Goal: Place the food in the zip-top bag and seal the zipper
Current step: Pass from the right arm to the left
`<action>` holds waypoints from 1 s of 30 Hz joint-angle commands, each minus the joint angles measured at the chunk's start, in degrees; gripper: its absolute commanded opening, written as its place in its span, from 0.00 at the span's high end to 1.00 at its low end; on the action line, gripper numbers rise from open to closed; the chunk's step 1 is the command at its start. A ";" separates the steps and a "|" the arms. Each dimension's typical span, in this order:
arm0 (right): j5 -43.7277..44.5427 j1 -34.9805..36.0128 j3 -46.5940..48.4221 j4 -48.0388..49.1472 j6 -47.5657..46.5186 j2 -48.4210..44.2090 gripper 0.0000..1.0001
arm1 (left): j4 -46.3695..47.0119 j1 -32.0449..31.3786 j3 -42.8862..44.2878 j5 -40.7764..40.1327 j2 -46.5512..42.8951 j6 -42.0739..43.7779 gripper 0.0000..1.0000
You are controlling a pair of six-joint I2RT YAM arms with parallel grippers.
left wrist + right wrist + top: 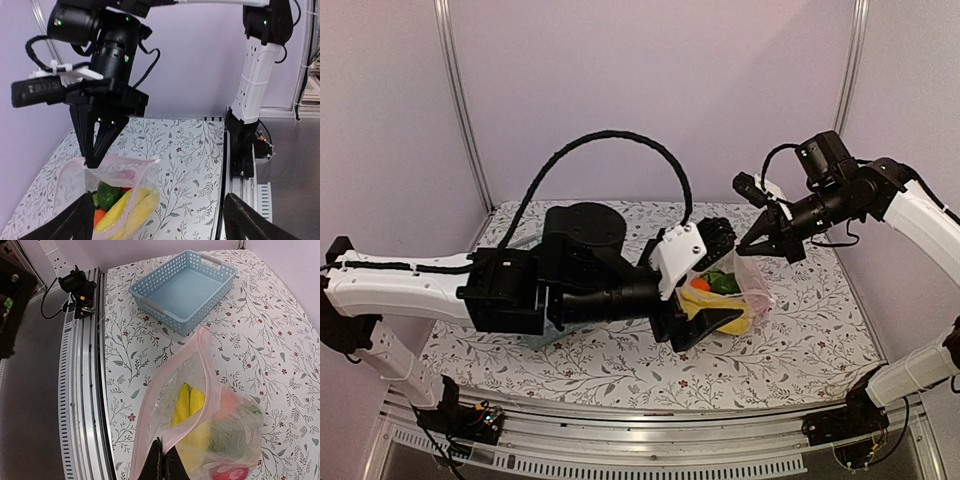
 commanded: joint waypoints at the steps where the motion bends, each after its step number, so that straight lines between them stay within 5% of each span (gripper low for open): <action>1: -6.45 0.68 2.91 -3.92 -2.25 0.58 1.00 | -14.24 0.60 4.46 -4.70 6.80 16.91 0.21; 10: -9.73 1.21 3.78 -8.03 -3.60 0.74 1.00 | -12.88 2.33 8.87 -15.89 17.91 19.29 0.37; 14: -10.04 1.38 3.57 -8.91 -4.41 1.18 1.00 | -12.39 3.55 11.70 -21.80 21.91 16.54 0.52; 30: -10.66 1.66 2.74 -8.70 -4.86 1.81 1.00 | -10.59 3.74 10.84 1.36 17.35 12.09 0.66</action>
